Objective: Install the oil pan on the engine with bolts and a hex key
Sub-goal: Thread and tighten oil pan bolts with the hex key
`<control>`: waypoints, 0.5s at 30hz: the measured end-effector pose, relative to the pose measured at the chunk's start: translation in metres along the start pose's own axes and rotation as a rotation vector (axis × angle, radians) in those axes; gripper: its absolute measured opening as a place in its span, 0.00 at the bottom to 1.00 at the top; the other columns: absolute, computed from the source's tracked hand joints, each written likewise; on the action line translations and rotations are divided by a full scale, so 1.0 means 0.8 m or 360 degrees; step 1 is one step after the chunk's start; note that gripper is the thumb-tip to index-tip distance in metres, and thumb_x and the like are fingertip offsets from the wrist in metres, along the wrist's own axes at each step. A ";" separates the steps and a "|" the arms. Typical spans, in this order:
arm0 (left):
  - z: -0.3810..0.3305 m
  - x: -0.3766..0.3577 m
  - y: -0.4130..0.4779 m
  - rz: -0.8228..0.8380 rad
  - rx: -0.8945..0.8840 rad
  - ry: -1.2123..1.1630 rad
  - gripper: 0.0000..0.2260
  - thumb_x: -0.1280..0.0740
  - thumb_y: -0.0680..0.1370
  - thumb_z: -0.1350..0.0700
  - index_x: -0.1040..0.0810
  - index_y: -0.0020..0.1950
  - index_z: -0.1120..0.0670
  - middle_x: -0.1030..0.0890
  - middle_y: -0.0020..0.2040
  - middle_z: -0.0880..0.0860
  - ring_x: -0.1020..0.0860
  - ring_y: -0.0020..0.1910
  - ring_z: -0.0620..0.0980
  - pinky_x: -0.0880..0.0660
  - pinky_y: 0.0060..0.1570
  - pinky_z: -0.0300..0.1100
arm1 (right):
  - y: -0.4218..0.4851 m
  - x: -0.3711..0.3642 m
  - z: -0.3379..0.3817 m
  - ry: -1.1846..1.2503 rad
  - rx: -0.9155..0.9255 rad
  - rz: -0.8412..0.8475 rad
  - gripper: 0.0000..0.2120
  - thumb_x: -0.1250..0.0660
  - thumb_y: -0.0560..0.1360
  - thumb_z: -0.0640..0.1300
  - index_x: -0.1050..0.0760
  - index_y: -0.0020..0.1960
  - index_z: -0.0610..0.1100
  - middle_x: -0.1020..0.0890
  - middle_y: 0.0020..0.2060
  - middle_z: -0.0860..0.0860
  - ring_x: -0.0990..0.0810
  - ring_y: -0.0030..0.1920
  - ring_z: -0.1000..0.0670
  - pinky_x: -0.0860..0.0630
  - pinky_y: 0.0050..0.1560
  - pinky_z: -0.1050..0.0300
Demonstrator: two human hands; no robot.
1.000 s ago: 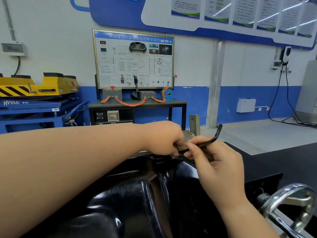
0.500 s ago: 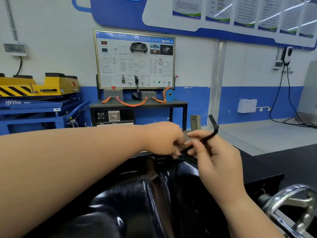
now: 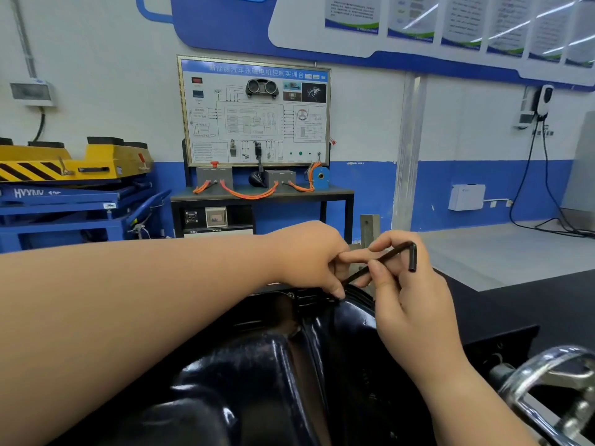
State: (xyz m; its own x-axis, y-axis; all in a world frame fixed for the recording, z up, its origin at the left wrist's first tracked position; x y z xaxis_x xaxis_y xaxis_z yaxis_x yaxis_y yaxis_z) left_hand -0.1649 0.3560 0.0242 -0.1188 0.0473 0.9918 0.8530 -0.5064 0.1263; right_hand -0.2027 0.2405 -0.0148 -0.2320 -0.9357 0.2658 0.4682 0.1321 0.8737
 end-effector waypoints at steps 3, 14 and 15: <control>0.004 0.000 0.000 0.0040 0.0022 -0.0044 0.05 0.29 0.73 0.53 0.21 0.43 0.54 0.21 0.36 0.46 0.26 0.35 0.41 0.32 0.38 0.32 | -0.003 -0.001 -0.001 0.0041 -0.0008 -0.0008 0.10 0.43 0.74 0.39 0.36 0.45 0.54 0.19 0.42 0.61 0.21 0.38 0.59 0.28 0.35 0.70; 0.004 -0.003 0.000 0.0083 -0.0008 -0.0072 0.08 0.31 0.74 0.57 0.19 0.52 0.54 0.25 0.33 0.41 0.28 0.32 0.36 0.36 0.35 0.26 | -0.004 0.002 0.002 0.0057 0.0030 -0.0070 0.15 0.43 0.74 0.35 0.35 0.45 0.57 0.23 0.40 0.52 0.22 0.39 0.54 0.30 0.40 0.75; 0.004 -0.003 0.000 0.0061 -0.0013 -0.0038 0.06 0.30 0.74 0.56 0.18 0.50 0.54 0.26 0.31 0.41 0.29 0.31 0.36 0.37 0.34 0.26 | -0.004 0.002 0.003 0.0054 0.0027 -0.0073 0.15 0.43 0.74 0.35 0.35 0.45 0.57 0.23 0.40 0.53 0.21 0.39 0.54 0.30 0.40 0.75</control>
State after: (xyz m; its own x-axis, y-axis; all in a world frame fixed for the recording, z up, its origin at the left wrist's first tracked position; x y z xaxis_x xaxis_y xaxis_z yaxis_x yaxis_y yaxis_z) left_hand -0.1627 0.3586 0.0222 -0.0739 0.0485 0.9961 0.8524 -0.5154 0.0883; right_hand -0.2064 0.2389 -0.0163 -0.2239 -0.9514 0.2114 0.4432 0.0938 0.8915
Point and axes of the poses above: each hand's wrist, its own y-axis towards the middle knuckle, its own x-axis out of the back of the hand, z = x × y, the point moved 5 cm from there along y, towards the middle knuckle
